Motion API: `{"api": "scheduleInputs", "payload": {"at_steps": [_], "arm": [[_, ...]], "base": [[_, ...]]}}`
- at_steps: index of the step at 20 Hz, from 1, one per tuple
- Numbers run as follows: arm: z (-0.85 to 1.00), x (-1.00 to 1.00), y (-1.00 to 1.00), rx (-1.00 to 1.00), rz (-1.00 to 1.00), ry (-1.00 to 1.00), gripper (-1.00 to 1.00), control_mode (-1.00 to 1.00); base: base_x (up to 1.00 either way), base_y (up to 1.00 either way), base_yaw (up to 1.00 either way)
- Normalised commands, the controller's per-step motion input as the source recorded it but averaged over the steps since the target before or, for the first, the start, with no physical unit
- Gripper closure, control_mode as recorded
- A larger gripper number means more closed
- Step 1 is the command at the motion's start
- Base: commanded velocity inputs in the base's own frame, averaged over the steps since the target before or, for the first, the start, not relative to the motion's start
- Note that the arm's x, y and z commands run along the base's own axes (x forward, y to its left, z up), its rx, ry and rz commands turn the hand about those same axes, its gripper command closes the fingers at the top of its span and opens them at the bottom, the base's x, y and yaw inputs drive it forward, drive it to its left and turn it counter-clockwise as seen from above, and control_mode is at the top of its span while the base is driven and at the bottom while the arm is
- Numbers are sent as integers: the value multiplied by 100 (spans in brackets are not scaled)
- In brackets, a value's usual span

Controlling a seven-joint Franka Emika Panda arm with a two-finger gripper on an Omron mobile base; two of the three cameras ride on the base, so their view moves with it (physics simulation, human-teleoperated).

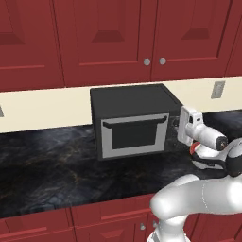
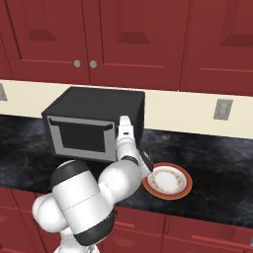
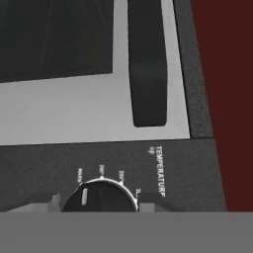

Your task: Pull the toaster oven rack outwards. Pick up the baguette from the plate and place it on the toaster oven rack. Close the toaster oven door fully and set the temperature to the lowest setting.

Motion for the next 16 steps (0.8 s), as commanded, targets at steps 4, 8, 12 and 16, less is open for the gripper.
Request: {"api": "scheduleInputs", "payload": {"at_steps": [4, 8, 12, 16], "arm": [[0, 11, -20, -84, 30, 1, 100, -100], [0, 3, 0, -92, 30, -1, 100, -100], [0, 1, 0, -99, 30, -10, 100, -100], [0, 5, 0, -100, 34, -12, 100, -100]], "base": [[0, 0, 0], [0, 0, 0], [0, 0, 0], [0, 0, 0]]}}
